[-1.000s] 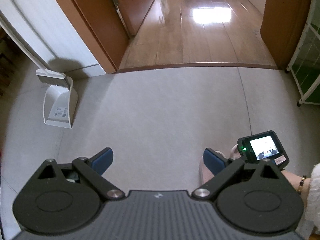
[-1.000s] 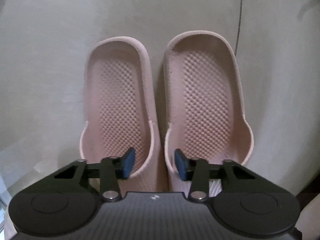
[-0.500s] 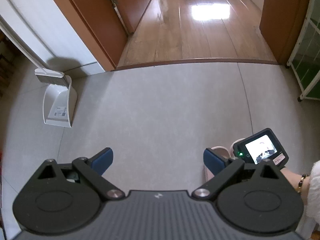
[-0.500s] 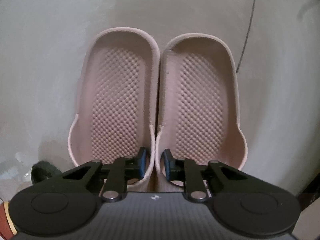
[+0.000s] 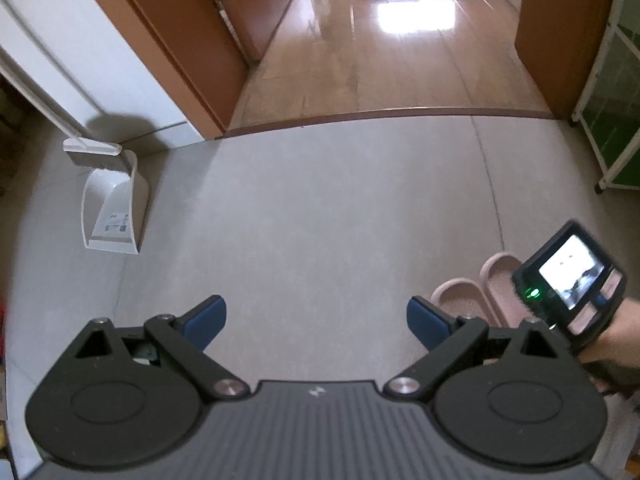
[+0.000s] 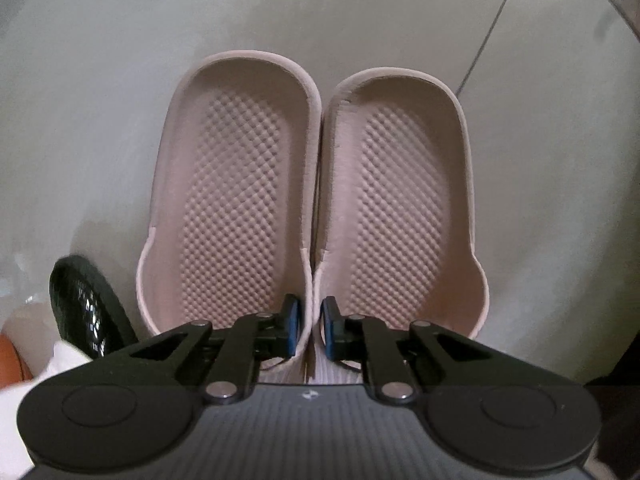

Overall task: Organize objects
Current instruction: 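Lift the pink slide pair with the right tool up to the rack's top shelf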

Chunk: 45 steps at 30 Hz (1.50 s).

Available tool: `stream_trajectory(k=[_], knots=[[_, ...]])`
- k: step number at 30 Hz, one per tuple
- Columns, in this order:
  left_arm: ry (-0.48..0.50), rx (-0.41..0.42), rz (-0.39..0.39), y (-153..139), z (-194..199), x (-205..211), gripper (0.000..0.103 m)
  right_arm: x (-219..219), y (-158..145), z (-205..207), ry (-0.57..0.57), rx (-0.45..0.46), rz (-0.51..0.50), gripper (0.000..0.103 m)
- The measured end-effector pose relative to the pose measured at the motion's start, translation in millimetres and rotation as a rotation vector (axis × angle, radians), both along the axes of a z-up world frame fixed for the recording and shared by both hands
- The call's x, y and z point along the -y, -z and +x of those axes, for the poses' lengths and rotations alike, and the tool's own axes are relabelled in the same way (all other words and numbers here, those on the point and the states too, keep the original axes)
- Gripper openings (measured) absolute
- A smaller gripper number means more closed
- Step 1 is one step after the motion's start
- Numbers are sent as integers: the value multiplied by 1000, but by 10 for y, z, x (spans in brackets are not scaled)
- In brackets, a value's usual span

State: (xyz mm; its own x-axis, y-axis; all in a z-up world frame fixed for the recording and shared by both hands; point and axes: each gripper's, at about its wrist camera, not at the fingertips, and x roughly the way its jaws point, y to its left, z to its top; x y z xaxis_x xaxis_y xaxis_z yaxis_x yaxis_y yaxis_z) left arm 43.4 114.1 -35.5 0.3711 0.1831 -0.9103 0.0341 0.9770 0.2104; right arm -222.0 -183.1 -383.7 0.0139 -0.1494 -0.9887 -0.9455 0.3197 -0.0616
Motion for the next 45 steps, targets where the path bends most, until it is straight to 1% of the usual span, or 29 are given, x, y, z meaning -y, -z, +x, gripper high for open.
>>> stream_trajectory(k=[2, 7, 11, 13, 15, 17, 18, 19, 20, 22, 24, 25, 27, 28, 30, 32, 33, 37, 38, 40, 42, 45], knots=[[25, -12, -14, 20, 1, 47, 97, 69, -154, 31, -22, -10, 5, 15], [139, -41, -58, 45, -36, 268, 97, 312, -644, 176, -64, -21, 42, 15], [255, -65, -160, 2, -97, 532, 97, 561, -1059, 394, -68, -41, 76, 15], [329, -49, -178, -57, -142, 724, 97, 683, -1251, 502, -64, -48, 95, 15], [391, -19, -181, -152, -177, 917, 97, 775, -1406, 697, -70, -67, 105, 15], [436, 1, -208, -247, -171, 1065, 96, 837, -1604, 745, -66, -64, 119, 15], [457, 4, -227, -300, -168, 1154, 96, 691, -1705, 696, -61, -61, 124, 15], [471, 8, -235, -336, -154, 1219, 96, 753, -1808, 754, -59, -57, 132, 15], [488, 20, -230, -393, -144, 1319, 96, 836, -1924, 898, -63, -53, 138, 15], [519, 45, -220, -513, -112, 1491, 97, 1001, -2120, 1022, -66, -56, 149, 15], [542, 58, -242, -657, -71, 1663, 97, 1092, -2229, 1042, -76, -55, 162, 15], [549, 67, -258, -735, -50, 1732, 97, 1274, -2350, 1096, -72, -49, 171, 15], [576, 89, -290, -913, -20, 1890, 96, 1426, -2595, 1241, -65, -40, 186, 15], [594, 99, -297, -989, -8, 1959, 96, 1500, -2681, 1283, -59, -35, 194, 15], [638, 113, -299, -1152, -1, 2123, 97, 1739, -2941, 1482, -108, -51, 176, 15], [676, 121, -300, -1276, 1, 2265, 96, 1907, -3145, 1605, -100, -42, 183, 15], [694, 124, -301, -1339, 6, 2340, 97, 1973, -3206, 1706, -120, -49, 174, 15], [753, 133, -317, -1542, 8, 2560, 97, 2246, -3533, 1924, -103, -39, 175, 15], [768, 137, -325, -1586, 7, 2617, 96, 2333, -3629, 2005, -119, -45, 169, 15], [802, 140, -340, -1681, -27, 2725, 96, 2465, -3790, 2108, -114, -36, 174, 15], [825, 148, -337, -1780, -49, 2824, 97, 2589, -3946, 2230, -130, -34, 176, 15], [854, 161, -328, -1898, -72, 2991, 97, 2719, -4149, 2390, -119, -11, 202, 15]])
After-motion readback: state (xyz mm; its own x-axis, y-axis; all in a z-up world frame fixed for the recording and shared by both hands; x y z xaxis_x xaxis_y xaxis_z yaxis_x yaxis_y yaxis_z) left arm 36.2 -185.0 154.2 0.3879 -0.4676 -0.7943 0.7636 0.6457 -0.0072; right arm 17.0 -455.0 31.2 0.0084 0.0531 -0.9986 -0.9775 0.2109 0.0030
